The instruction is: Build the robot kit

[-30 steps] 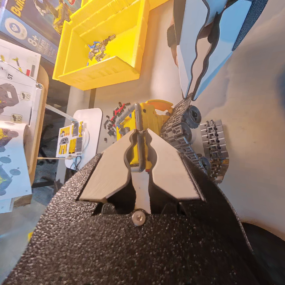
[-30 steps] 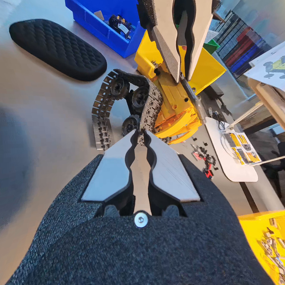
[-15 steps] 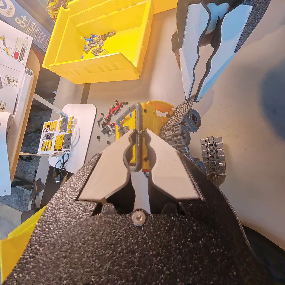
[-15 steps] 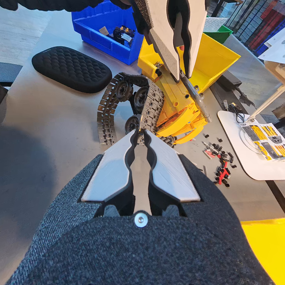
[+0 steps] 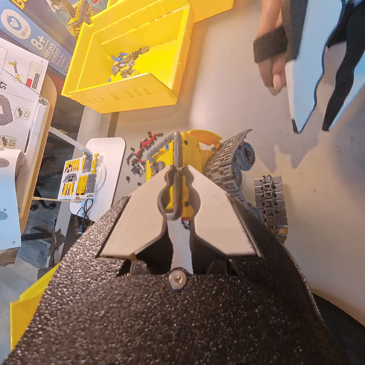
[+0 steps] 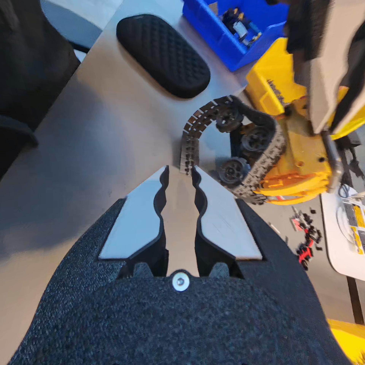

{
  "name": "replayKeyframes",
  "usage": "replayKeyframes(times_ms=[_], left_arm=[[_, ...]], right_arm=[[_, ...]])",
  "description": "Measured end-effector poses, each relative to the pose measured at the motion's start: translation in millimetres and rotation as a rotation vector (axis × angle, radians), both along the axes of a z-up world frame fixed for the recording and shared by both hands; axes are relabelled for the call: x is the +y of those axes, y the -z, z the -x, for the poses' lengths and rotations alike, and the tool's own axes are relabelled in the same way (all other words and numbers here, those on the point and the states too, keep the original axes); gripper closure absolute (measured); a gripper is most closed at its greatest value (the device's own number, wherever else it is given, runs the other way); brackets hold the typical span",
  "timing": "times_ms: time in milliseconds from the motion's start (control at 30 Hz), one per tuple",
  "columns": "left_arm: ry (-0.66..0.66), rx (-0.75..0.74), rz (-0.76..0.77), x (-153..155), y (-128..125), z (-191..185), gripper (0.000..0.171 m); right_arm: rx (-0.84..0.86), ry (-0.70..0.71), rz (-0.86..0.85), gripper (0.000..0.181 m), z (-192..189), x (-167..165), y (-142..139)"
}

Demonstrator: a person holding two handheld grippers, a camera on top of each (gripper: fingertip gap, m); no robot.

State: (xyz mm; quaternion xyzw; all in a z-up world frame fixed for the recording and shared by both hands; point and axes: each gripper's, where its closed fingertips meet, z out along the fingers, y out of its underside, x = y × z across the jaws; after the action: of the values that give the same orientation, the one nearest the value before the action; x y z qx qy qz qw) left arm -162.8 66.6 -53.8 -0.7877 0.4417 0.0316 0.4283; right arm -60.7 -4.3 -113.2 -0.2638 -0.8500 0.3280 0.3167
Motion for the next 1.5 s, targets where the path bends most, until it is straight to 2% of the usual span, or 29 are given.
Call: replayKeyframes(times_ms=[100,167,267,367,500,567,733,833,933,1067,1167,1267,1367,1433,1500], left_arm=[[0.002,-0.001,-0.012,-2.4,0.8,-2.0,0.163],[0.004,0.007,-0.019,-3.8,1.4,-3.1,0.163],[0.011,0.021,-0.027,-5.5,2.0,-4.6,0.163],[0.022,0.029,-0.04,-8.2,3.3,-5.9,0.163],[0.047,0.054,-0.065,-15.7,6.8,-9.3,0.163],[0.06,0.087,-0.08,-20.6,9.5,-11.0,0.163],[0.087,0.172,-0.12,-31.5,19.1,-19.9,0.162],[0.099,0.255,-0.135,-34.7,29.4,-25.3,0.161],[0.089,0.273,-0.158,-33.1,30.1,-28.6,0.161],[0.09,0.242,-0.162,-35.7,26.6,-31.3,0.158],[0.082,0.204,-0.196,-38.8,14.8,-35.3,0.148],[0.1,0.161,-0.186,-49.4,6.7,-47.1,0.15],[0.118,0.114,-0.066,-64.4,26.8,-66.9,0.148],[0.107,0.201,-0.039,-63.3,50.7,-67.9,0.142],[0.09,0.308,-0.082,-53.5,64.9,-61.8,0.144]], right_arm=[[0.036,0.043,-0.144,0.158,23.5,-3.2,38.0],[0.084,0.086,-0.178,0.158,39.2,-2.1,51.3],[0.048,0.105,-0.207,0.155,45.8,-2.7,68.9],[0.019,0.119,-0.171,0.166,46.1,-2.7,70.5],[0.048,0.104,-0.233,0.168,39.4,5.2,70.5],[0.088,0.098,-0.276,0.178,33.2,11.5,67.7],[0.107,0.113,-0.364,0.178,16.2,26.8,72.3],[0.111,0.125,-0.329,0.178,12.0,27.8,72.3],[0.127,0.126,-0.326,0.177,11.7,27.7,72.2],[0.1,0.139,-0.224,0.164,6.9,27.8,66.5],[0.117,0.17,-0.113,0.163,5.1,30.3,50.8],[0.078,0.212,-0.085,0.163,6.0,40.9,53.1],[0.027,0.247,0.027,0.16,8.2,46.0,56.2],[0.028,0.261,0.082,0.154,14.1,46.8,51.4],[0.056,0.238,0.08,0.154,20.7,39.6,43.3]])
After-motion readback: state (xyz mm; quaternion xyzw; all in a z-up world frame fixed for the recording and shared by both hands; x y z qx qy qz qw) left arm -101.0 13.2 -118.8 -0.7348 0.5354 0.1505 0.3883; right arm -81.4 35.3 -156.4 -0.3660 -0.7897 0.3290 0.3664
